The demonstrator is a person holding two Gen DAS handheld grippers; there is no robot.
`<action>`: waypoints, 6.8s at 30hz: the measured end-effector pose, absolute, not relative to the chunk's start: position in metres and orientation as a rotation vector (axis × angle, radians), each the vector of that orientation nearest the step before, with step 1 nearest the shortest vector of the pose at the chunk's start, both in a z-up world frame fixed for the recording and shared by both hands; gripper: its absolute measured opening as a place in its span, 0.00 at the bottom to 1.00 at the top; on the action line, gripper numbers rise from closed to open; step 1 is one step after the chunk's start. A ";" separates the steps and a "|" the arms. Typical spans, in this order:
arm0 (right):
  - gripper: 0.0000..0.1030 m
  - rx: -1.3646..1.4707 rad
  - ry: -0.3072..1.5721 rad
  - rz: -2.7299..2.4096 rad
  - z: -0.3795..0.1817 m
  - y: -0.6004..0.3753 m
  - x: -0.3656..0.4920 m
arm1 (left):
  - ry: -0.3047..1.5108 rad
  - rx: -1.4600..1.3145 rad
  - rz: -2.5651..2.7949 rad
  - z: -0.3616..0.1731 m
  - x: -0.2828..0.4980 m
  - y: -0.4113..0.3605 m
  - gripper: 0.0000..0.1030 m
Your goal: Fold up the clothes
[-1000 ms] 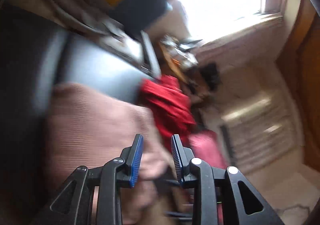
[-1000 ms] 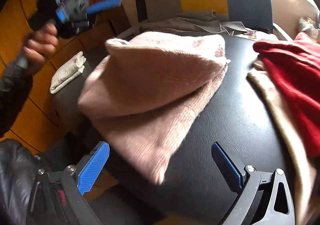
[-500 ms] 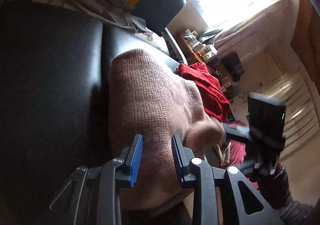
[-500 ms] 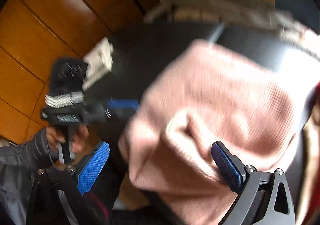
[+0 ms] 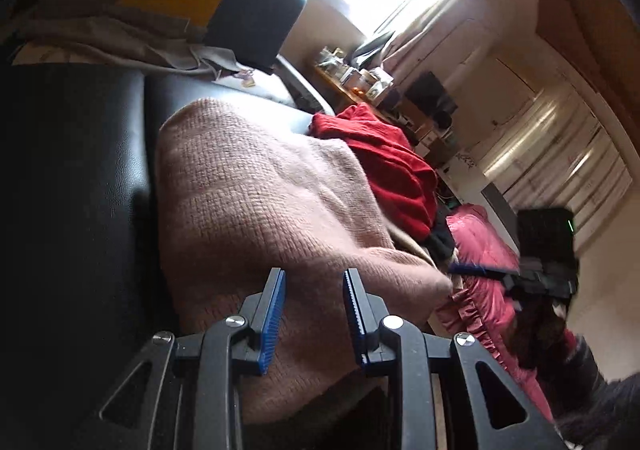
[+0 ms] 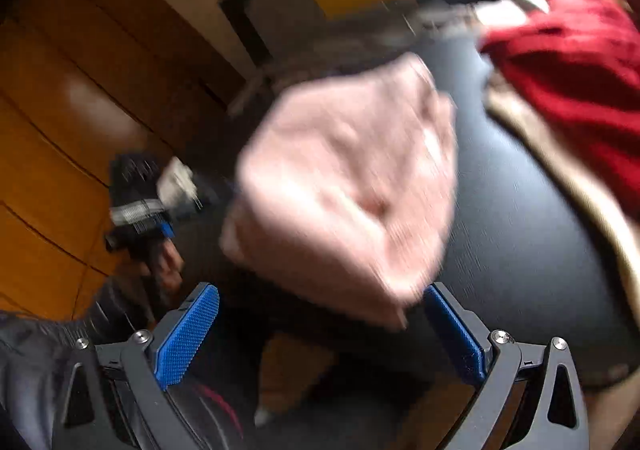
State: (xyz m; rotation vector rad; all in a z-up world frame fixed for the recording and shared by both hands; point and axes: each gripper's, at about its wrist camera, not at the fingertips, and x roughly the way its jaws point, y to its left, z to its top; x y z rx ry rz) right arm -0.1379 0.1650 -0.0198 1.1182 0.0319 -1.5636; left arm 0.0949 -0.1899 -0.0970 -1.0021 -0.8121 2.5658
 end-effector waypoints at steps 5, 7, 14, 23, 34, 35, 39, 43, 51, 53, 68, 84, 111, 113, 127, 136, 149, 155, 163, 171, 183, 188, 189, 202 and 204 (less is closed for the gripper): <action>0.95 1.156 -0.025 -1.638 -0.041 0.121 -0.179 | -0.676 -1.041 2.587 -0.099 0.098 -0.173 0.27; 0.76 1.193 -0.033 -1.657 -0.051 0.106 -0.192 | -0.607 -1.054 2.583 -0.100 0.097 -0.165 0.27; 0.13 1.252 0.029 -1.697 -0.072 0.075 -0.195 | -0.303 -1.163 2.517 -0.116 0.083 -0.133 0.27; 0.12 1.188 0.315 -1.872 -0.056 0.083 -0.190 | -0.076 -1.297 2.301 -0.131 0.083 -0.119 0.27; 0.52 1.182 -0.110 -1.737 -0.049 0.134 -0.178 | -0.398 -1.147 2.348 -0.092 0.063 -0.148 0.27; 0.60 1.172 -0.122 -1.719 -0.045 0.141 -0.174 | -0.439 -1.130 2.358 -0.091 0.060 -0.152 0.27; 0.69 1.173 -0.148 -1.587 -0.046 0.164 -0.148 | -0.436 -1.104 2.385 -0.083 0.039 -0.141 0.27; 0.70 1.180 -0.139 -1.457 -0.058 0.160 -0.119 | -0.323 -1.119 2.415 -0.081 0.013 -0.122 0.27; 0.49 1.316 -0.067 -1.371 -0.106 0.178 -0.106 | -0.081 -1.233 2.324 -0.119 -0.015 -0.066 0.27; 0.30 1.346 -0.085 -1.394 -0.119 0.190 -0.107 | -0.057 -1.178 2.361 -0.123 -0.010 -0.061 0.27; 0.84 0.873 -0.048 -1.928 -0.002 0.163 -0.105 | -0.339 -0.947 2.648 -0.083 0.059 -0.139 0.28; 0.96 1.047 0.037 -2.183 -0.096 0.067 -0.147 | -0.327 -1.037 2.660 -0.145 0.083 -0.114 0.27; 1.00 1.009 -0.036 -2.149 -0.130 0.069 -0.154 | -0.304 -1.182 2.926 -0.129 -0.047 -0.176 0.33; 1.00 1.011 -0.040 -2.147 -0.130 0.067 -0.159 | -0.369 -1.141 2.912 -0.124 -0.042 -0.182 0.33; 1.00 1.111 -0.492 -1.923 -0.110 0.163 -0.184 | -1.103 -0.988 2.532 -0.137 0.054 -0.277 0.53; 1.00 1.269 -0.368 -1.735 -0.143 0.154 -0.182 | -1.002 -1.072 2.332 -0.158 0.019 -0.243 0.86; 0.62 1.185 -0.181 -1.655 -0.150 0.075 -0.167 | -1.034 -1.083 2.386 -0.161 0.033 -0.219 0.66; 0.59 1.212 -0.249 -1.504 -0.158 0.056 -0.125 | -1.075 -1.013 2.500 -0.151 0.121 -0.229 0.63; 0.40 1.196 -0.159 -1.217 -0.146 -0.062 -0.038 | -1.198 -0.724 2.723 -0.109 0.251 -0.280 0.61; 0.39 1.019 -0.037 -0.906 -0.078 -0.257 0.061 | -1.188 -0.312 3.125 -0.044 0.371 -0.365 0.61; 0.40 0.928 0.317 -0.818 -0.048 -0.531 0.189 | -1.642 -0.316 3.503 -0.101 0.440 -0.509 0.61; 0.56 0.990 0.396 -0.861 -0.112 -0.567 0.203 | -1.708 -0.426 3.568 -0.129 0.443 -0.500 0.61; 0.59 0.980 0.387 -0.859 -0.113 -0.568 0.204 | -1.706 -0.427 3.581 -0.132 0.444 -0.497 0.62; 0.86 0.360 0.503 -0.989 -0.005 -0.485 0.246 | -1.070 -0.453 3.985 -0.033 0.466 -0.481 0.66; 0.86 0.300 0.568 -0.932 -0.007 -0.490 0.244 | -0.958 -0.542 3.978 -0.024 0.451 -0.497 0.75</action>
